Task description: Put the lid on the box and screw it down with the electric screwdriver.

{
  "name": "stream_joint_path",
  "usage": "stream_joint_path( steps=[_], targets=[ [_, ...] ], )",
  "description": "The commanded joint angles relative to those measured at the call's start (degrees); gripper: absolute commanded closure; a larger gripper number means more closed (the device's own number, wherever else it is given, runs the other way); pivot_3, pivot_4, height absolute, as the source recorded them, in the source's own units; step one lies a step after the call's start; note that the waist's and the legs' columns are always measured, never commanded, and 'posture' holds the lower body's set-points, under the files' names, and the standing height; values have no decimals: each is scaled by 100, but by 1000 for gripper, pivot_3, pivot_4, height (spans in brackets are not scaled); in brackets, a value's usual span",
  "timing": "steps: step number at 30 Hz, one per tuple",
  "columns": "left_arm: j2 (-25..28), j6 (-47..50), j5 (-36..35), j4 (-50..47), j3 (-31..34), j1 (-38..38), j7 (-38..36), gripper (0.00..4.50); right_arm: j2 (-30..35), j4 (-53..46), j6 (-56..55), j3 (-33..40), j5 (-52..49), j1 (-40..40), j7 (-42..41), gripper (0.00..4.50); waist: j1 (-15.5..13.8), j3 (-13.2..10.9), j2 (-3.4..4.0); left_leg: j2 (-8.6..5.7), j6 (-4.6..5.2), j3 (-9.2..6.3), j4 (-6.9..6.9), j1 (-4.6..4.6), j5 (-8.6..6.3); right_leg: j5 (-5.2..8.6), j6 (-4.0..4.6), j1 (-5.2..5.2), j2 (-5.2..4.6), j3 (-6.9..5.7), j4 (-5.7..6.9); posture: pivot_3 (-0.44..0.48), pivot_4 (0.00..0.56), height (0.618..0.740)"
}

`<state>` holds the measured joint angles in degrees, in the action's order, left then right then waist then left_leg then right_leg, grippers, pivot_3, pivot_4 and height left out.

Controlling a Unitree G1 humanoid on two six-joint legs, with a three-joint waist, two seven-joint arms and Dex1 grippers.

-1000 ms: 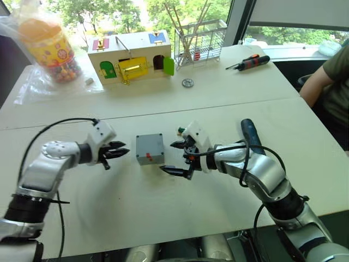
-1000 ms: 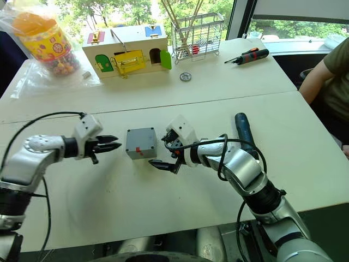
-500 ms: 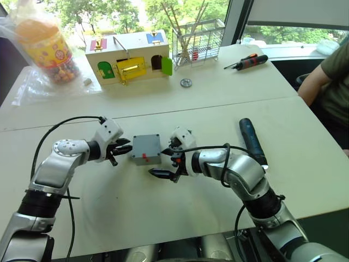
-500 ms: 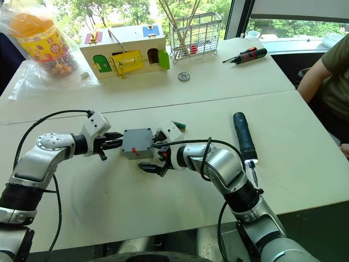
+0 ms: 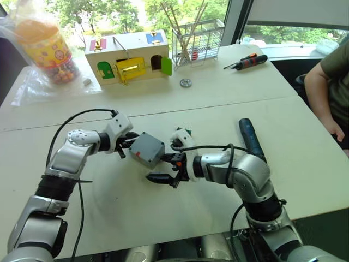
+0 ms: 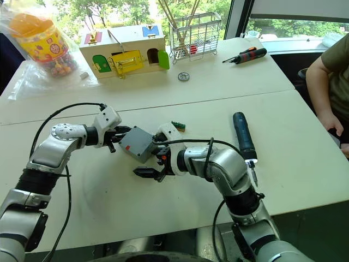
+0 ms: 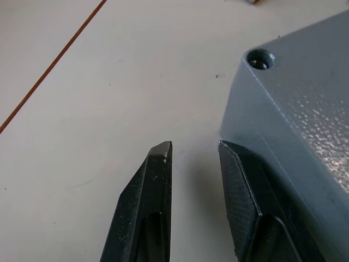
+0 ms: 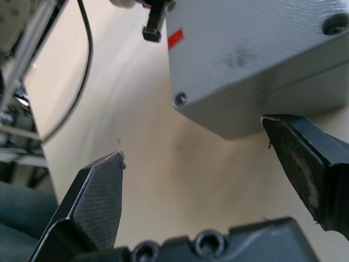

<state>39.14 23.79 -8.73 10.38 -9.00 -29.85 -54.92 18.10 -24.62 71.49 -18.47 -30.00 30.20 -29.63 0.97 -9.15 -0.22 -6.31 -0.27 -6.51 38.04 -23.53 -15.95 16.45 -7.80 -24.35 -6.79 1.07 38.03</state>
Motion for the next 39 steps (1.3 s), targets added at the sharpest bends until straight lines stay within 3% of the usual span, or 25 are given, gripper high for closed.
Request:
stream_joint_path(
  steps=[1,5,9,14,18,23,31,39],
  targets=[
    [404,-126,82,5,278,17,-94,3171,660,-112,-1173,-106,391,326,-622,35,5,0,-1,0,0,3,0,0,0,0,0,0,0,0,-1,0,150,740],
    [893,135,-152,-453,566,533,-343,3171,1065,465,-2505,-422,936,605,-1262,35,123,0,0,10,1,10,-13,0,0,1,-1,-11,3,0,1,0,150,740],
    [1208,751,-633,-1406,905,1350,-594,3171,987,1396,-3460,-790,1450,834,-1703,35,180,1,-3,8,2,8,-18,0,-1,1,-1,-12,0,-1,2,0,150,740],
    [1147,1375,-1102,-2263,1130,1892,-478,3171,720,2089,-4018,-983,1707,974,-2137,35,105,0,-5,7,3,9,-7,0,-2,1,-1,-5,-1,2,1,0,150,740],
    [915,1587,-1230,-2459,1125,1913,-219,3171,469,2378,-4146,-1015,1793,1021,-2352,35,79,0,-5,6,3,6,-3,0,-2,1,-1,-1,0,1,0,0,150,740],
    [584,1426,-1058,-2152,991,1593,139,3171,472,1973,-3769,-1086,1645,827,-2758,35,59,0,-6,7,2,6,-3,0,-2,1,-1,-2,0,-1,0,0,150,740],
    [360,1303,-989,-1758,744,1162,119,3171,451,1221,-3086,-926,1585,516,-2561,35,5,0,-6,8,1,7,-2,0,-2,1,-1,-4,0,-1,1,0,150,740],
    [574,1260,-948,-1621,744,1054,-165,3171,663,707,-2731,-404,1567,387,-2196,35,-11,1,-6,6,1,6,-1,0,-2,1,-1,-3,0,-1,1,0,150,740]
  ],
)
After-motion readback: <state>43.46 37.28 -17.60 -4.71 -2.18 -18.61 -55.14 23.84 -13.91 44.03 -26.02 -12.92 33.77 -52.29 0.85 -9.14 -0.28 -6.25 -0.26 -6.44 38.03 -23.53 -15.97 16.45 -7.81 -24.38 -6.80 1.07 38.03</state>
